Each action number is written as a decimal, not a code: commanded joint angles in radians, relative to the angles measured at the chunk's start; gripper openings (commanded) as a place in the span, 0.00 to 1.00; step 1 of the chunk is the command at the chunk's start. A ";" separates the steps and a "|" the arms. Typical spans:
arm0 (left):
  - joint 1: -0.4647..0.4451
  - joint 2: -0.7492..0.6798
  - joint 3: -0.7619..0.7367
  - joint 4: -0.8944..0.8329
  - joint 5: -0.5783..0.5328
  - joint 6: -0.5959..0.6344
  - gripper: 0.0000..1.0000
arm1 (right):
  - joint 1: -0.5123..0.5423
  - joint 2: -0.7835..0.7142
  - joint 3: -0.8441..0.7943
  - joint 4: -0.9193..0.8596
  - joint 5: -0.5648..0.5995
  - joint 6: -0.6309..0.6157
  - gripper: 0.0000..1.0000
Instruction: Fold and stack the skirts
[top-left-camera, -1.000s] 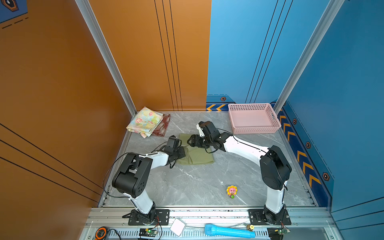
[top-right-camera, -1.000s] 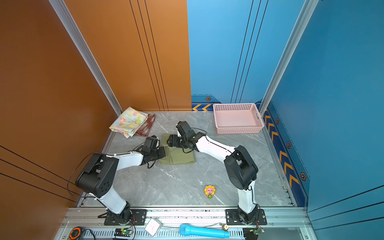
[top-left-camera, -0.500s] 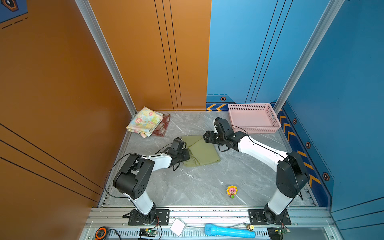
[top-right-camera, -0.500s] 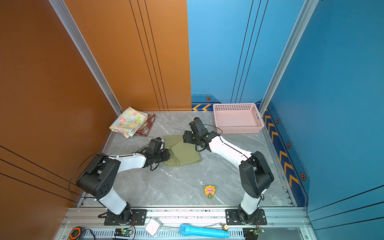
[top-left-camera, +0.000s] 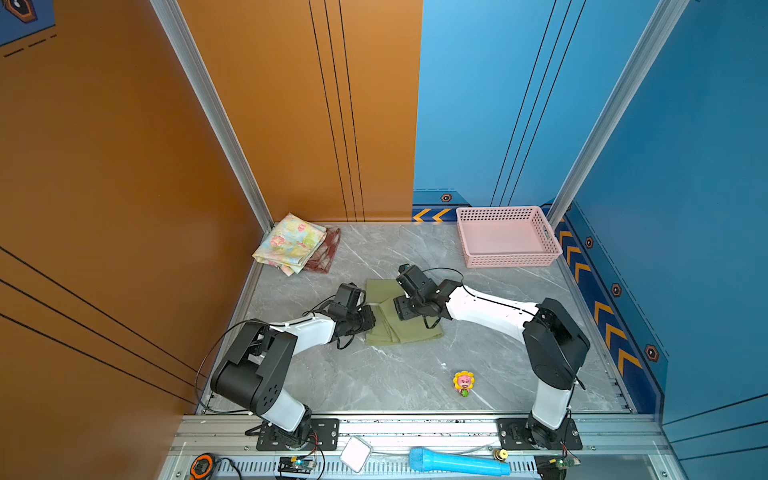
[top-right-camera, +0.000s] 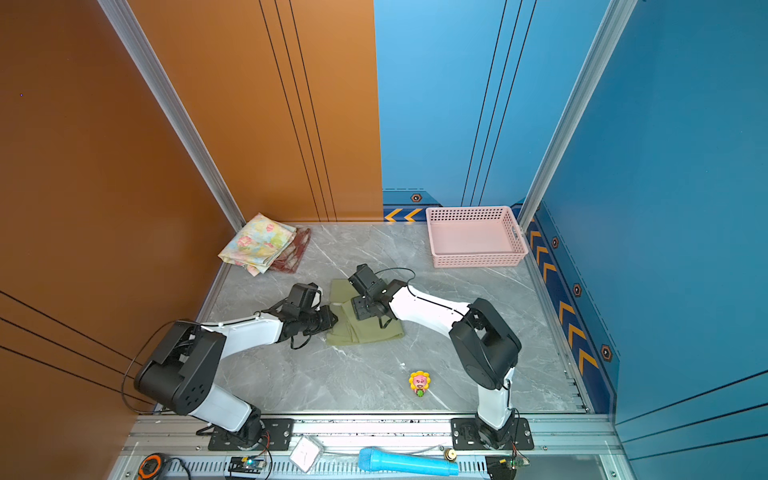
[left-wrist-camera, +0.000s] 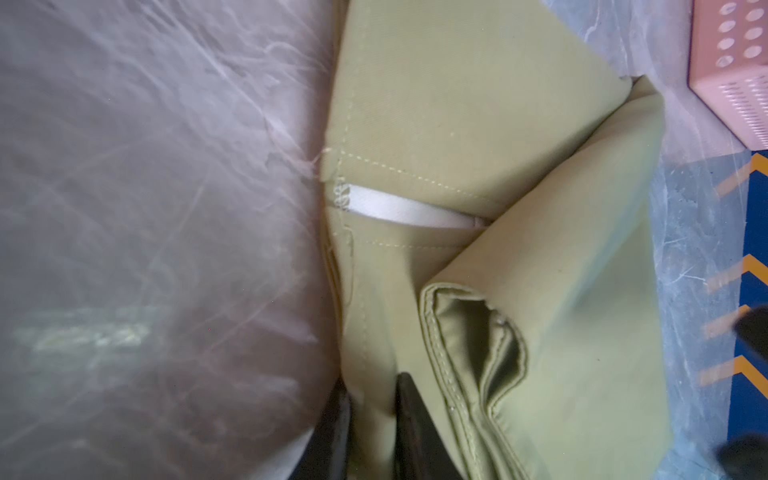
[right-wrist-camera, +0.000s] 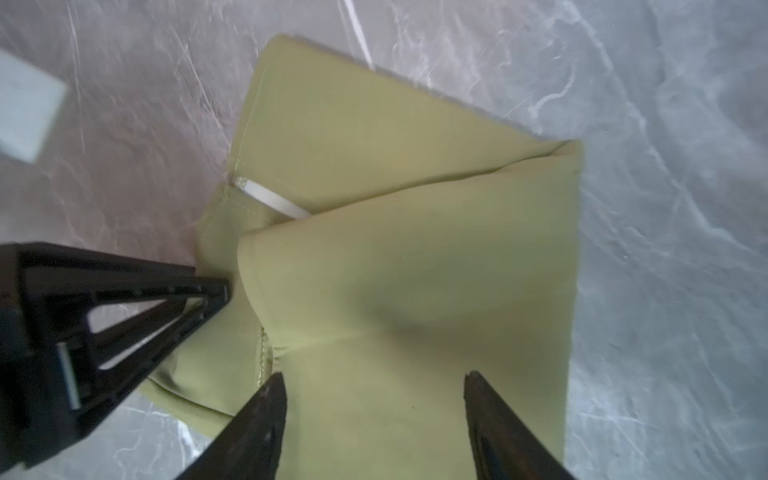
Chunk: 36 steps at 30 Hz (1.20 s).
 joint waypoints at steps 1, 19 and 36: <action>0.031 -0.017 -0.031 -0.068 0.051 -0.012 0.29 | 0.035 0.037 0.045 -0.051 0.051 -0.037 0.68; 0.053 0.050 -0.035 -0.003 0.083 -0.010 0.23 | 0.142 0.171 0.121 -0.112 0.110 -0.021 0.55; 0.057 0.079 -0.055 0.035 0.081 -0.009 0.00 | 0.118 0.201 0.180 -0.156 0.125 -0.007 0.00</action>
